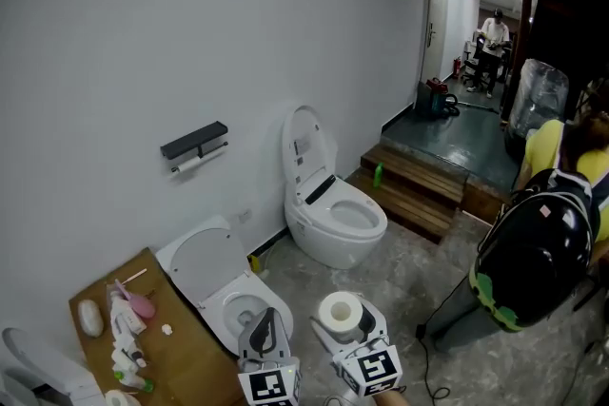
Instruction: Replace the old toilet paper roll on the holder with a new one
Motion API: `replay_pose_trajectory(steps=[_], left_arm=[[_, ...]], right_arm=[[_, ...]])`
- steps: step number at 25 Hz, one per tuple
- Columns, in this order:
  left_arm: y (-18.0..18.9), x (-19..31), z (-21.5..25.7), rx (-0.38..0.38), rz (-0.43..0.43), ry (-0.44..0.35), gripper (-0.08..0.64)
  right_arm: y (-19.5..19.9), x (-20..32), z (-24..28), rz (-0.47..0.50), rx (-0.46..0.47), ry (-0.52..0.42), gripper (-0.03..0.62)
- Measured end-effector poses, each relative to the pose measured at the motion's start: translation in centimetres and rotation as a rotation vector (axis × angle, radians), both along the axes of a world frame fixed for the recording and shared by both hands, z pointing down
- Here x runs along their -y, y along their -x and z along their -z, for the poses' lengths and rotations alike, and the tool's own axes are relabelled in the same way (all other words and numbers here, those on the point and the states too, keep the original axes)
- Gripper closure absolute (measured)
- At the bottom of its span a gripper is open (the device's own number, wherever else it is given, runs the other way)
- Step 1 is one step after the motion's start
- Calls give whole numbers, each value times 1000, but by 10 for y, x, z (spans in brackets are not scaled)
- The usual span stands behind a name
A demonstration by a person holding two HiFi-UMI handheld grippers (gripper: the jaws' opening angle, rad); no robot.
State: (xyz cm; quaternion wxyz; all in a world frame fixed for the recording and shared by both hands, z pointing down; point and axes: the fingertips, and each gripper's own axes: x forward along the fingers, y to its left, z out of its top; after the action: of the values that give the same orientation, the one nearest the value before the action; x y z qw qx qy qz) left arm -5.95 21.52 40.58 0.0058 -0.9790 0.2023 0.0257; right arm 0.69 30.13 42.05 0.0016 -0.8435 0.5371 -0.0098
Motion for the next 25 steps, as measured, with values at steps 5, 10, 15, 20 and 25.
replay_pose_trajectory(steps=[5,10,15,20,25], left_arm=[[-69,6,2,-3,-9,-7,545],[-107,26,-9,0,34,-28,545],[-113,51,-14,15,107,-30,545],[-117,73,-17,29,157,-23,545],[-133,109,-18,18,169,-17,545]], right_arm=[[-70,7,-5,-10,7,5,210],[-114,27,-11,34,17,-13,210],[-131,54,-18,92,36,-27,210],[-135,79,-20,156,38,-20,210],[-152,115,-21,167,34,-13,210]])
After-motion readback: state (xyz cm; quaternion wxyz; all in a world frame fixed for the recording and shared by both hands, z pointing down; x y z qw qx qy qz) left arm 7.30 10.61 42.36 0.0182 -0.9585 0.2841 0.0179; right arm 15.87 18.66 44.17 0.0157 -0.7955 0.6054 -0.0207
